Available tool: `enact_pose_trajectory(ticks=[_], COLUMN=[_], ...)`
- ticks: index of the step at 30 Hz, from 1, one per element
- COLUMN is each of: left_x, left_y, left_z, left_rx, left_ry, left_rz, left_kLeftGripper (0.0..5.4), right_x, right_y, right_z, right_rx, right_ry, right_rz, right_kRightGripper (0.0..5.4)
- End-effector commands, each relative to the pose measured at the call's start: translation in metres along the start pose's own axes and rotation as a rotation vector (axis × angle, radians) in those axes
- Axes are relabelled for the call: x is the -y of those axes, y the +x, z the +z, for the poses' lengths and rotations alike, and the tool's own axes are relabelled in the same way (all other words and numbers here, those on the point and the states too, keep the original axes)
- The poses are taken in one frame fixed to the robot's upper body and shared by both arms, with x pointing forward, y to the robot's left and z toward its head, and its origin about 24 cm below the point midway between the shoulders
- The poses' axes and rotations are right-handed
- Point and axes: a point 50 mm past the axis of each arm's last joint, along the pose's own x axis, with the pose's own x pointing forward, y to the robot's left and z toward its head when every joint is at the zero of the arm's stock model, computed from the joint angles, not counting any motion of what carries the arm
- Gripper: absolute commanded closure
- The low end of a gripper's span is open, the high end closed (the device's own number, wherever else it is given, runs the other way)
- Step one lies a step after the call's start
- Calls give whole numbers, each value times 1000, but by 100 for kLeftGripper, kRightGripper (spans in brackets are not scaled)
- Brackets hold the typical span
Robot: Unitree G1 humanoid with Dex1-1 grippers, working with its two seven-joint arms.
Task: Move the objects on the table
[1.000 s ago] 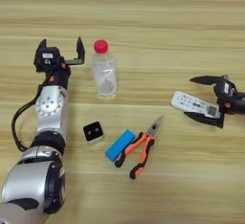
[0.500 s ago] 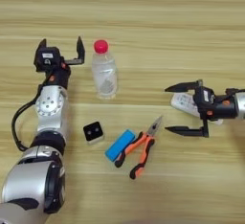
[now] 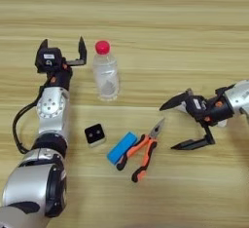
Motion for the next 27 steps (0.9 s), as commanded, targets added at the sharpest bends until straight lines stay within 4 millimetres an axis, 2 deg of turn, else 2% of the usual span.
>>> enact_pose_trajectory(ticks=[1,5,10,16,23,27], left_x=[5,6,6,7,8,8], left_y=[4,4,3,3,3,3], left_z=[3,3,3,3,3,3], left_rx=[16,16,17,20,20,21], left_ry=[3,2,2,1,1,1], left_rz=[-15,-18,-20,-21,-22,-23], left_kLeftGripper=[0,0,0,0,0,0], right_x=[6,10,11,6,3,1], right_y=[10,25,45,53,60,63], right_z=[7,7,-4,-14,-16,-17], right_rx=[-13,2,-10,-40,-28,-28], right_ry=[-33,-31,8,36,38,36], right_rz=[45,48,66,108,133,131], right_kRightGripper=[2,2,2,2,2,73])
